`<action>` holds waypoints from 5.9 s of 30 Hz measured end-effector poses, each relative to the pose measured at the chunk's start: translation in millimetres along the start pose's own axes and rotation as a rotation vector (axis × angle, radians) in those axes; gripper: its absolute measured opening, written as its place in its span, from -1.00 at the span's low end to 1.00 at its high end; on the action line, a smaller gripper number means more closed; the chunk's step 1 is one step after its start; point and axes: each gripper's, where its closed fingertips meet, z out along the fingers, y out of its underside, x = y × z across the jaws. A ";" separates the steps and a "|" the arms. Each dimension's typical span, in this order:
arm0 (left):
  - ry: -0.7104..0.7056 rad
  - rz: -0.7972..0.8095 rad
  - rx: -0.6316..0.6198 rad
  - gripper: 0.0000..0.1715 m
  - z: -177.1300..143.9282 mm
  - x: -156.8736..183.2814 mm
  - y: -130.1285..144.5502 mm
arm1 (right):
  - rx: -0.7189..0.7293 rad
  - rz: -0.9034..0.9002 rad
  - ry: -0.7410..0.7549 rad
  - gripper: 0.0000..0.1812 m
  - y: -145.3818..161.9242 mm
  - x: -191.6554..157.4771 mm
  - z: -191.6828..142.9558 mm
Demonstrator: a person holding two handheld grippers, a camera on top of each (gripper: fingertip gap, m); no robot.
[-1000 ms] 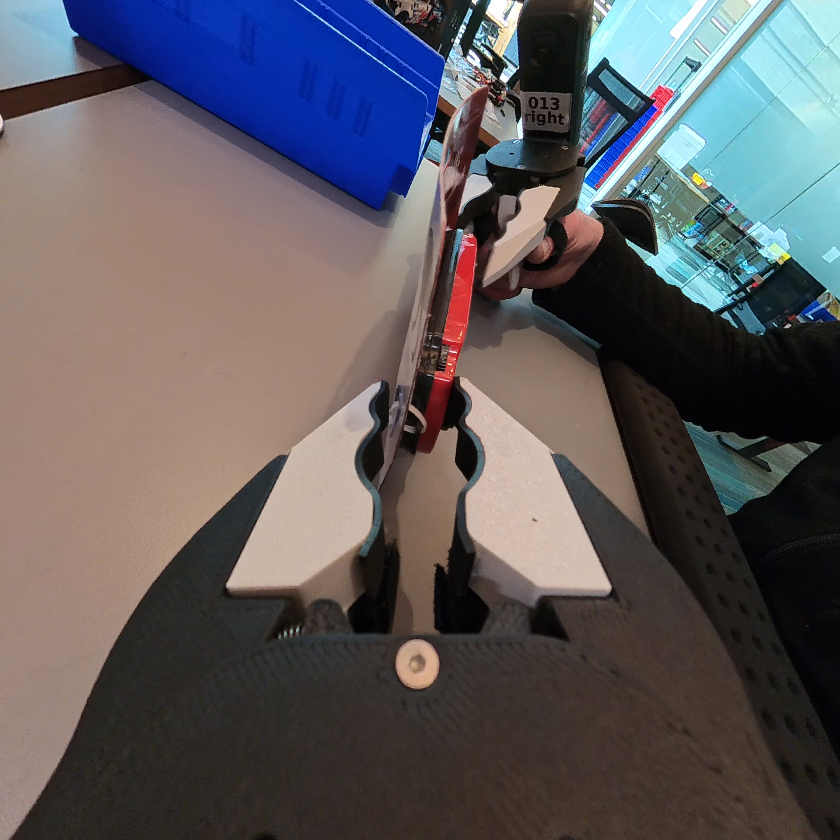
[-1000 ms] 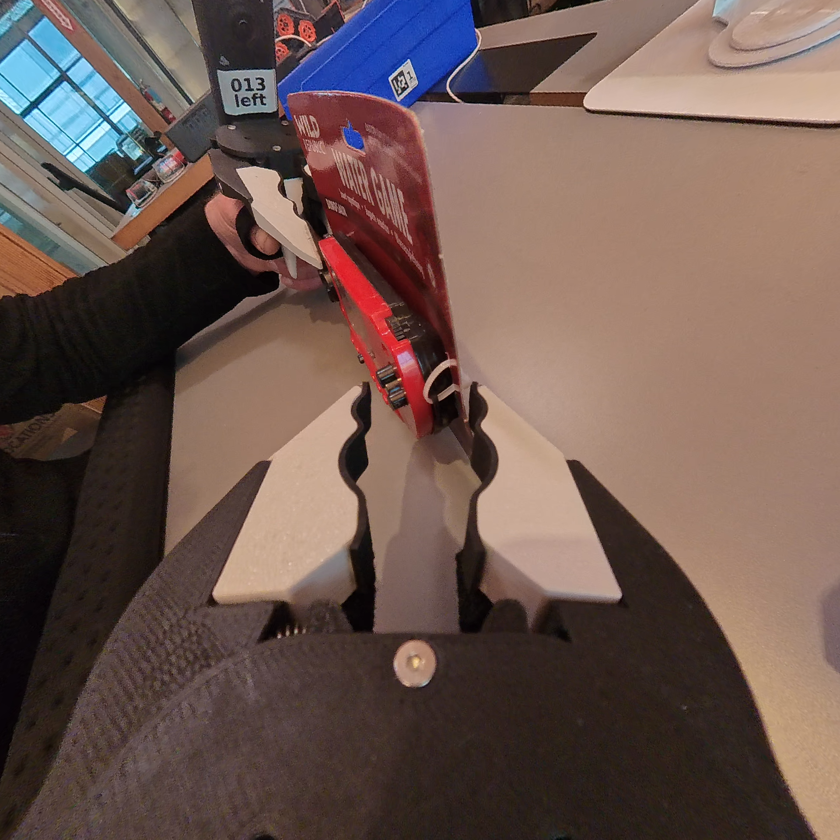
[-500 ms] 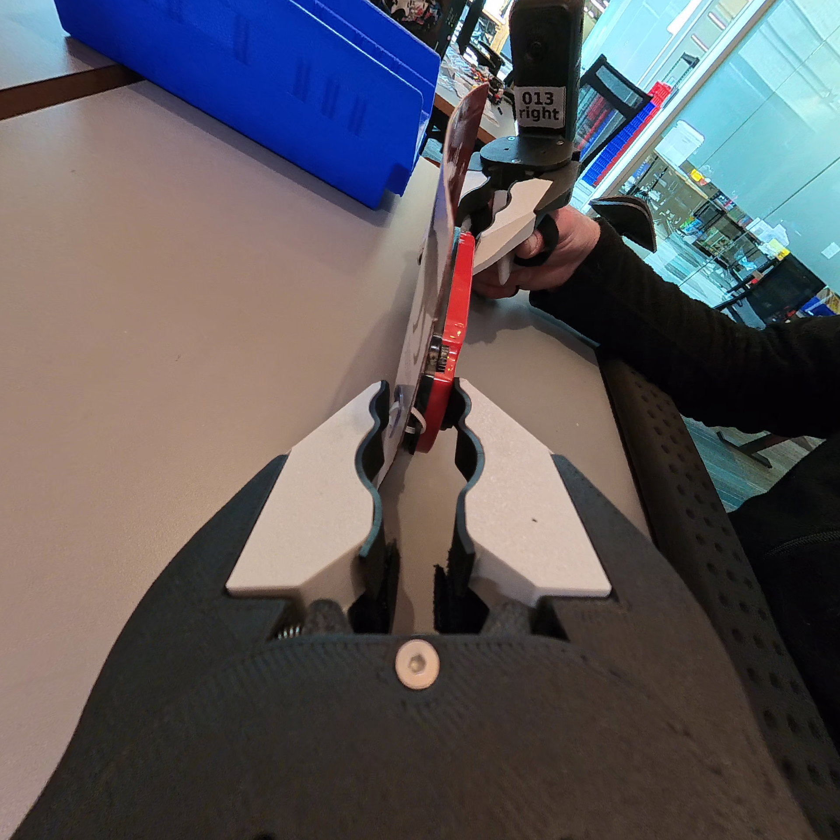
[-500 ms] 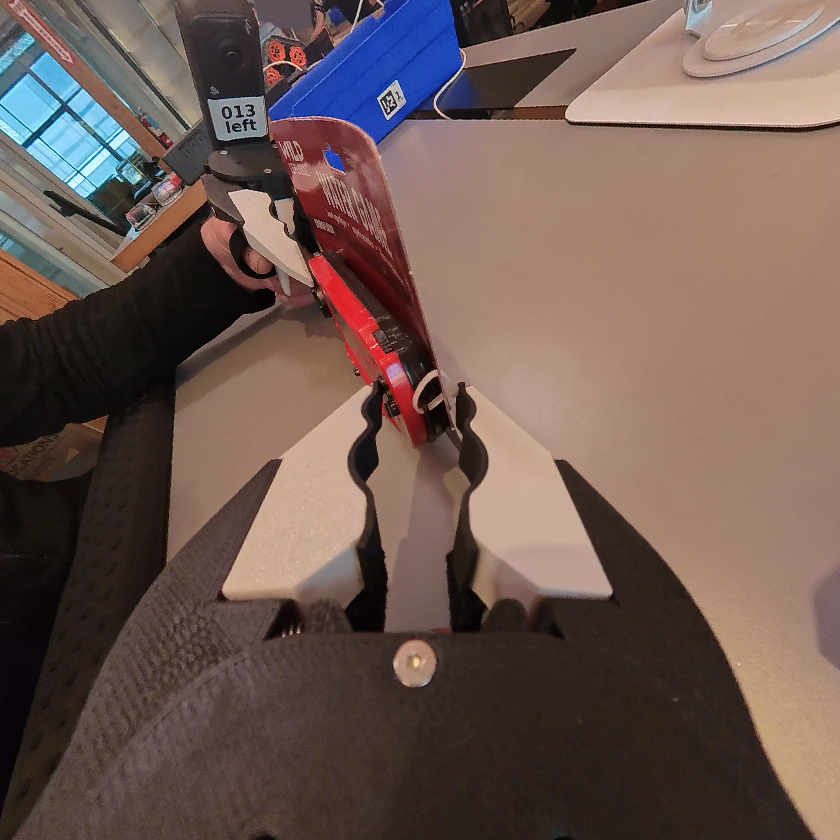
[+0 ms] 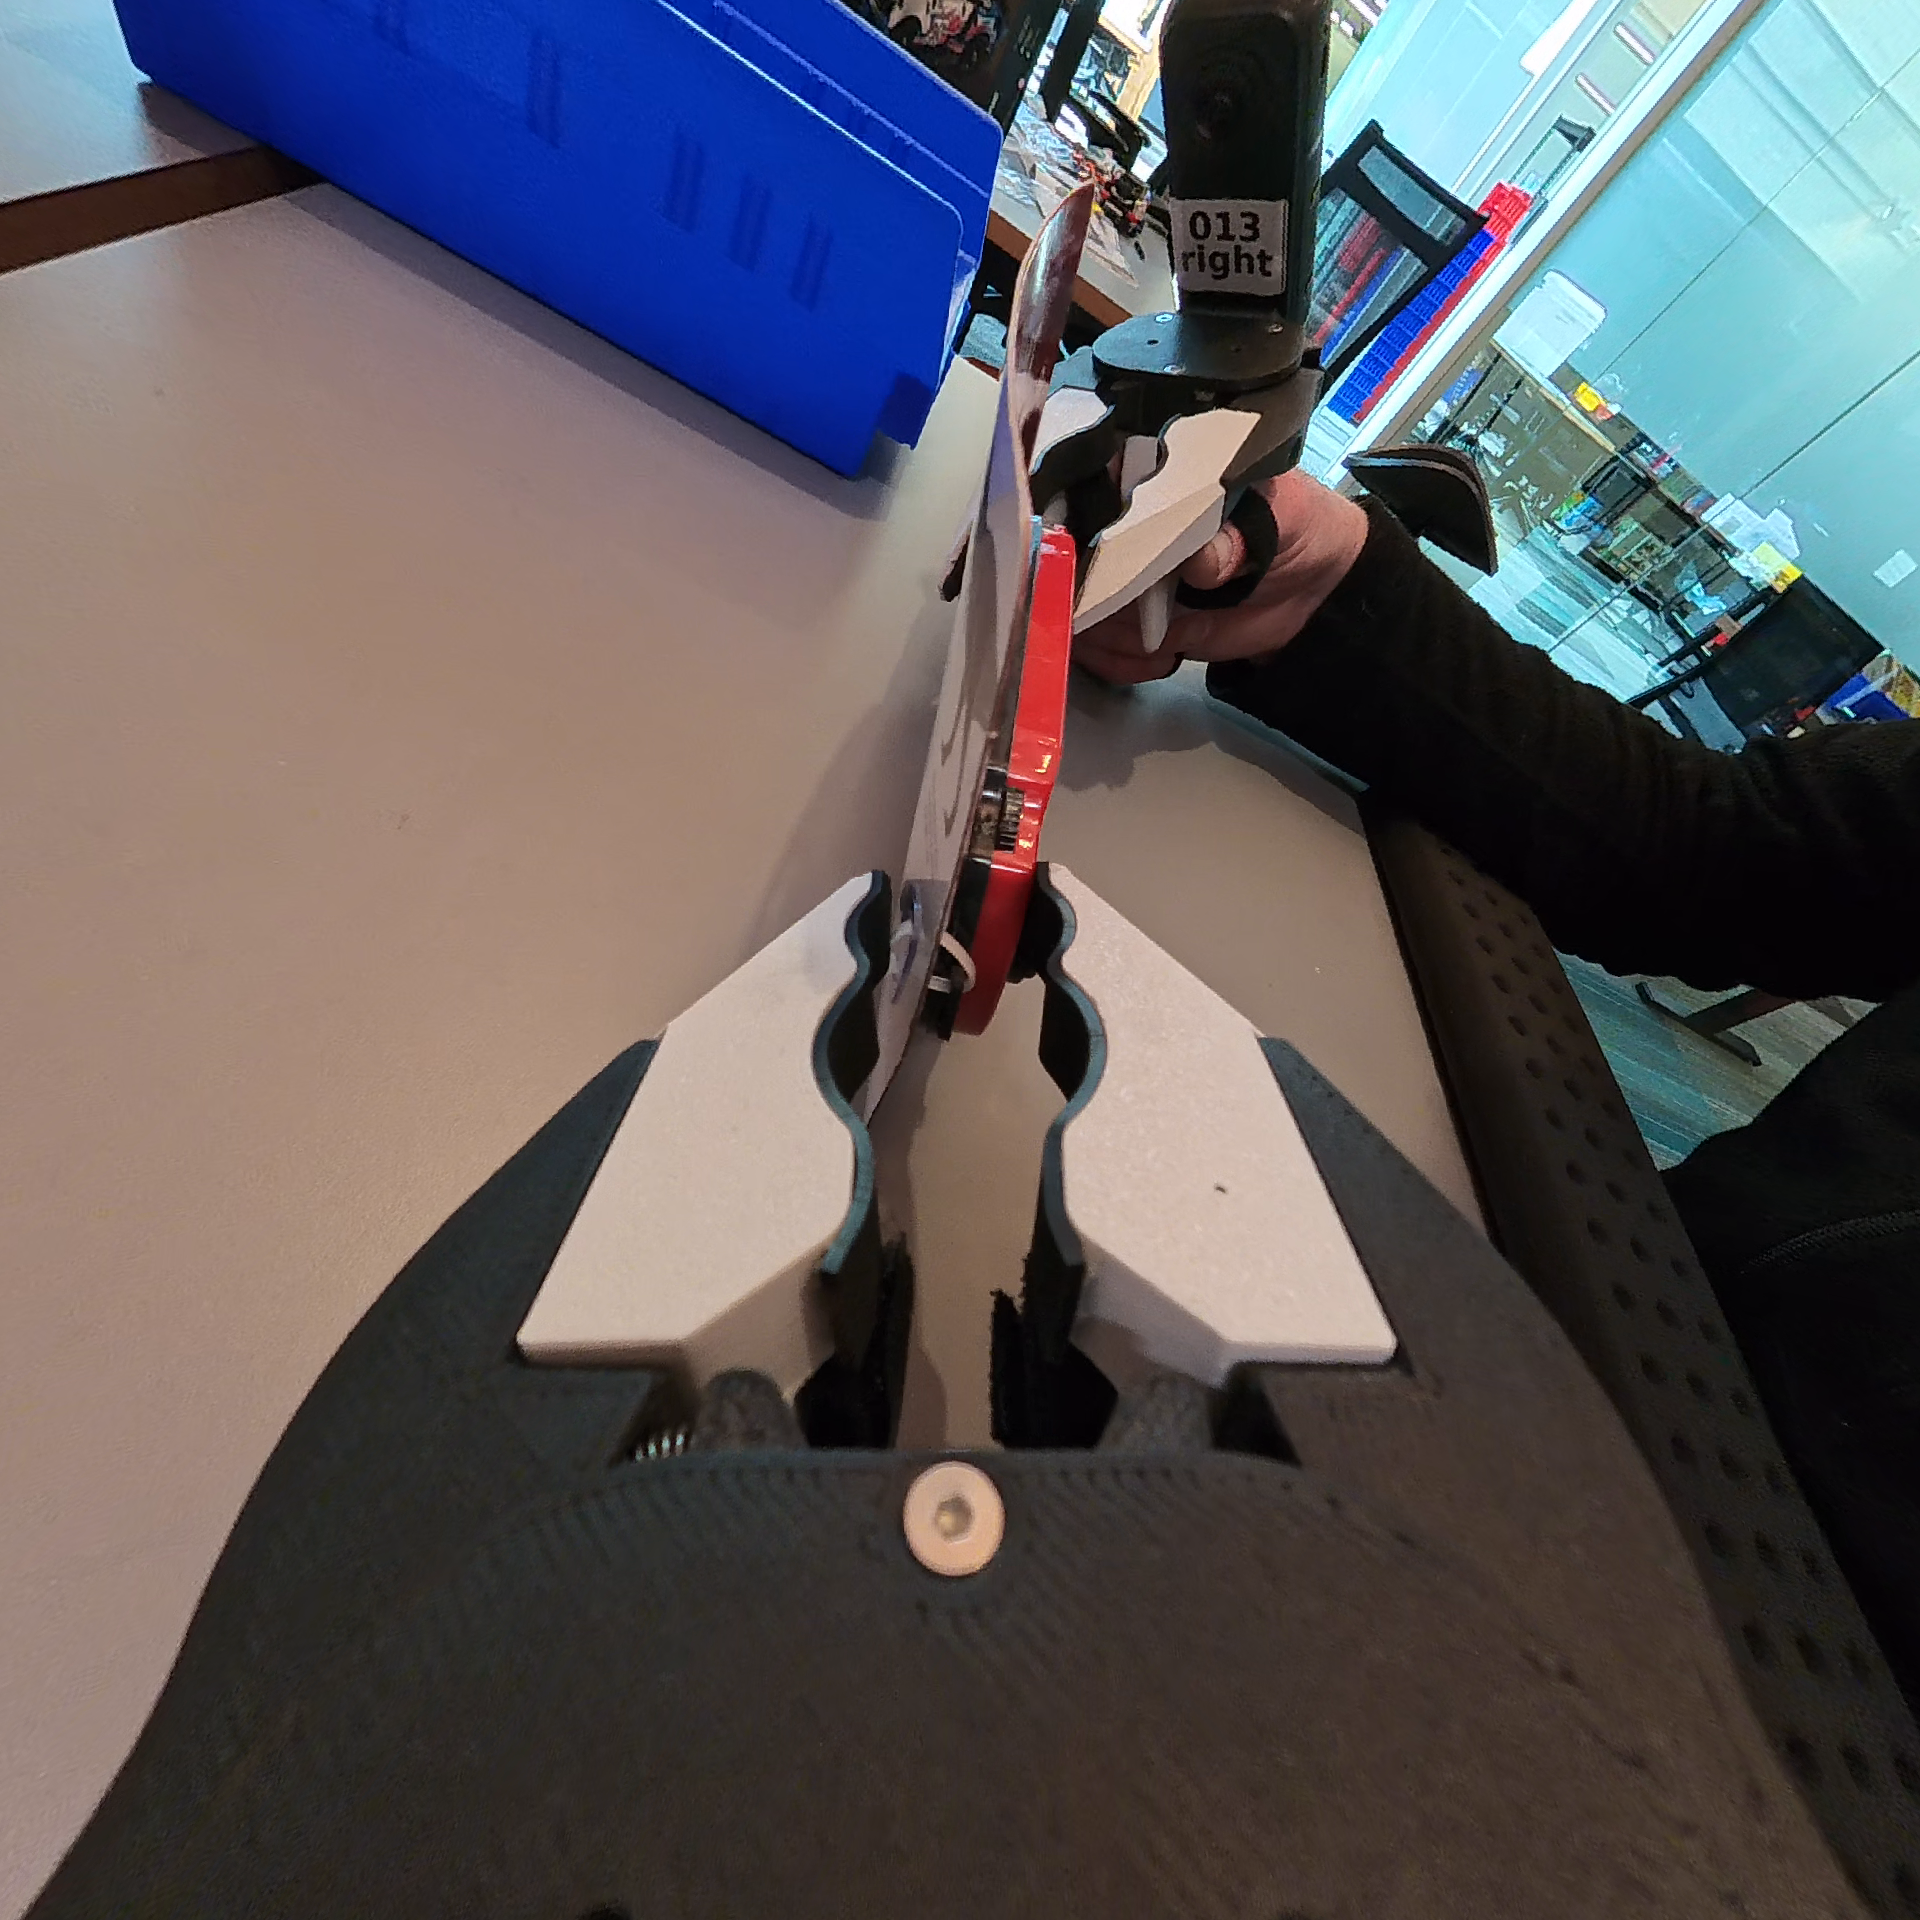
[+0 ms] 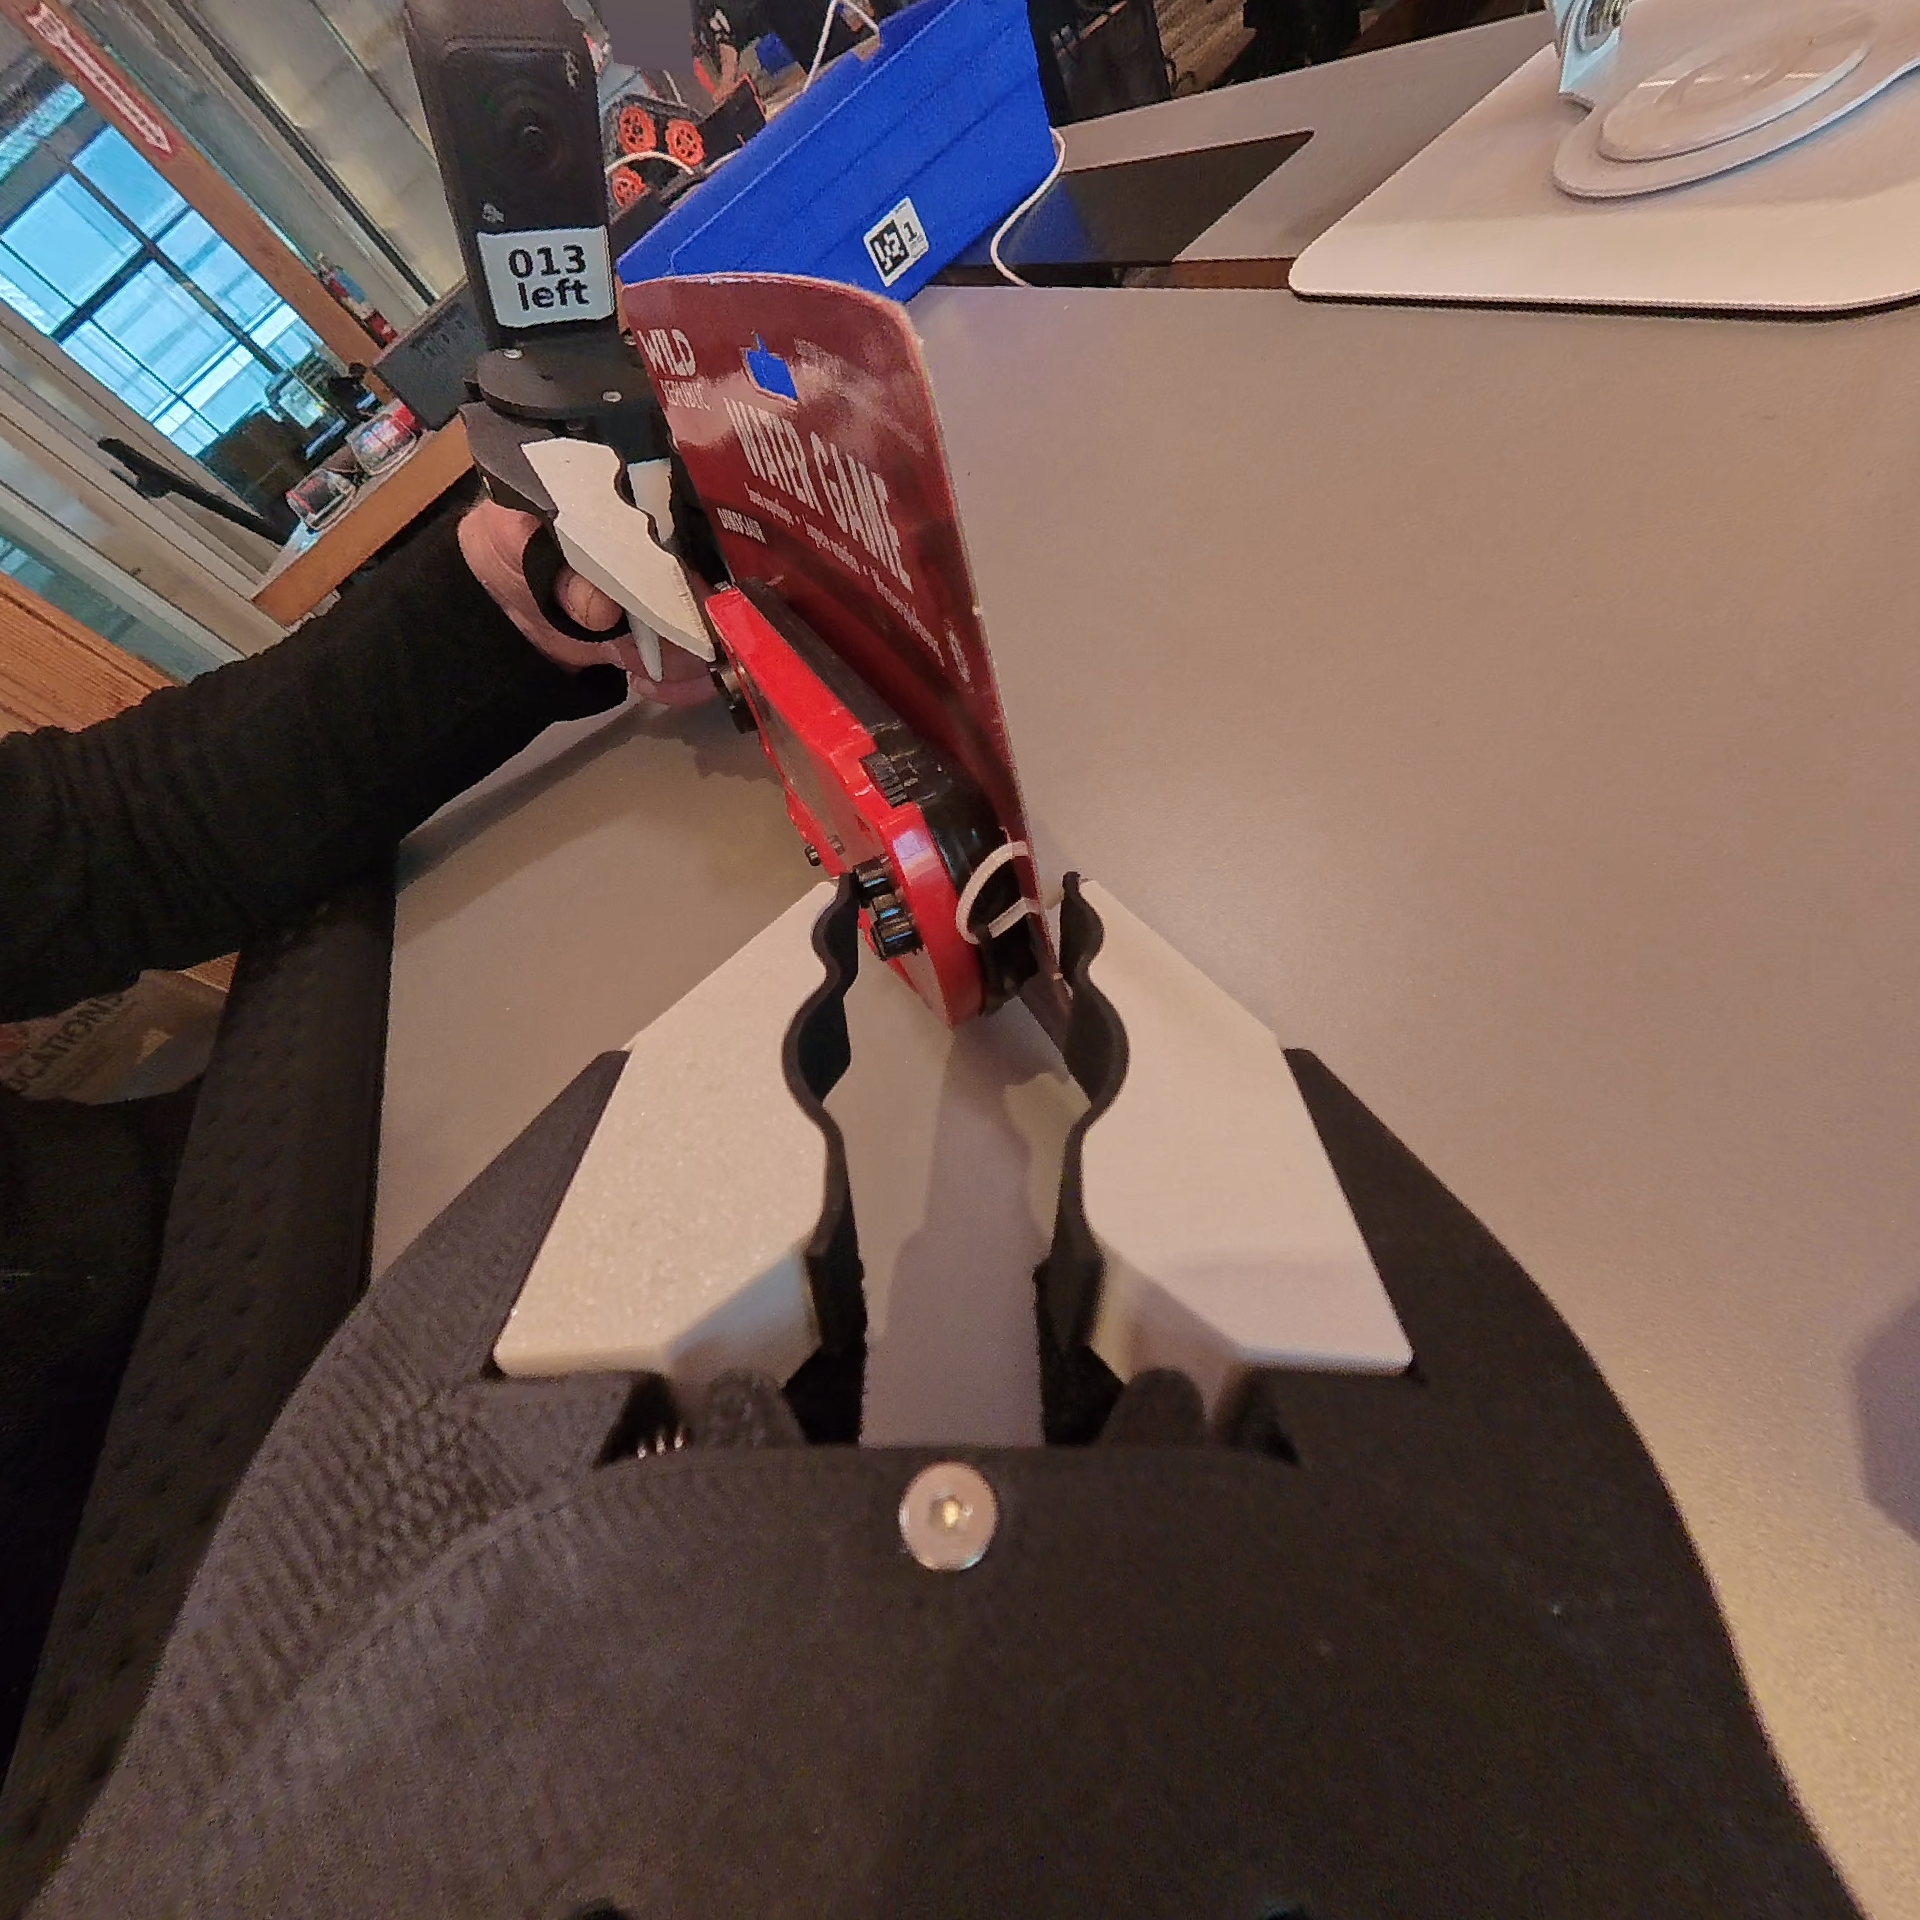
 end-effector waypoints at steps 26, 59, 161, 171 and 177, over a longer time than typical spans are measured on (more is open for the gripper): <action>0.006 0.002 -0.004 -0.72 2.9 2.5 0.6 | -0.069 -0.040 0.046 -0.63 9.1 2.9 5.3; 0.019 -0.027 -0.001 -0.72 4.1 -2.4 -1.9 | -0.052 -0.050 0.033 -0.60 7.2 5.3 -1.5; 0.040 -0.017 -0.084 -0.66 16.1 -3.5 2.0 | -0.023 0.002 -0.005 -0.64 -2.6 12.3 -0.3; 0.071 -0.011 -0.120 -0.59 12.1 3.4 7.6 | -0.039 -0.025 -0.033 -0.64 0.1 4.6 1.7; 0.060 -0.052 -0.110 -0.52 7.0 1.5 10.2 | -0.041 -0.031 -0.035 -0.64 0.8 3.8 1.1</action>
